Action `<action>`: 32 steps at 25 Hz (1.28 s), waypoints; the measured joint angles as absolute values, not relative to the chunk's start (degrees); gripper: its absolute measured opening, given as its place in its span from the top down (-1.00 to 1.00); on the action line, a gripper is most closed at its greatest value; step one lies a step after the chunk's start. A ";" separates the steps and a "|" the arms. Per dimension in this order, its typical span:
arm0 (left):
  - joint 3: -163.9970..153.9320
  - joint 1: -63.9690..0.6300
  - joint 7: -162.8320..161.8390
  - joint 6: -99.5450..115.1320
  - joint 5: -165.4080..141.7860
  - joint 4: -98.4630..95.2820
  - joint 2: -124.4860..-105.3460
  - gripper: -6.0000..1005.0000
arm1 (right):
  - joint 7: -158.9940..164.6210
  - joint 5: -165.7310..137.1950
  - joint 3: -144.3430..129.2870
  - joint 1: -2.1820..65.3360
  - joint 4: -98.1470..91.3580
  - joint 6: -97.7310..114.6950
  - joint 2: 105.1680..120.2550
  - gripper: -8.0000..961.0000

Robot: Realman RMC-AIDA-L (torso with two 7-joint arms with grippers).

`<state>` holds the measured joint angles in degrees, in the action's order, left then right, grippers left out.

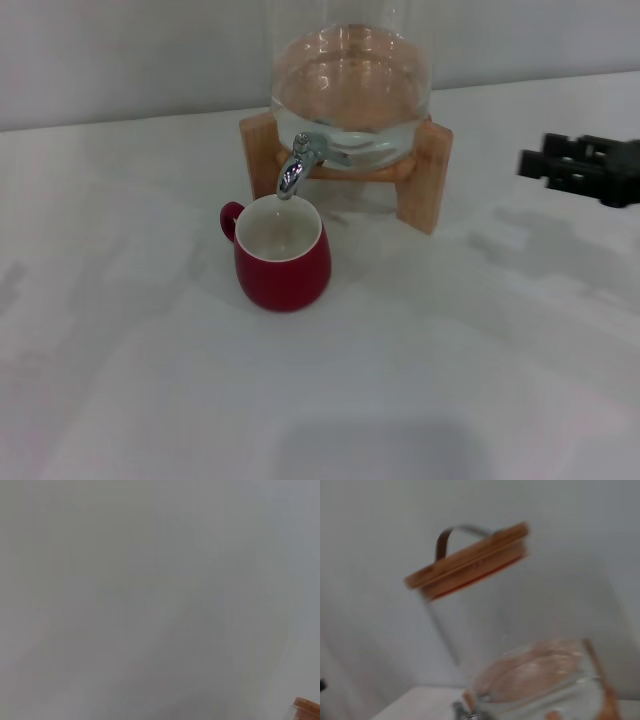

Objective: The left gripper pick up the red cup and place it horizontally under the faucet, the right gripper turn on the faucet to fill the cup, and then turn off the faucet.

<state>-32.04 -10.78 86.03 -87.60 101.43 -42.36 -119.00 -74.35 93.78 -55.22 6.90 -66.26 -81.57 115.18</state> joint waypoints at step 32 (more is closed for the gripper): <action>-32.40 -11.51 87.84 -86.85 98.82 -42.54 -119.00 -0.72 | -53.44 74.93 -100.66 5.38 -91.08 -38.15 115.21 -0.38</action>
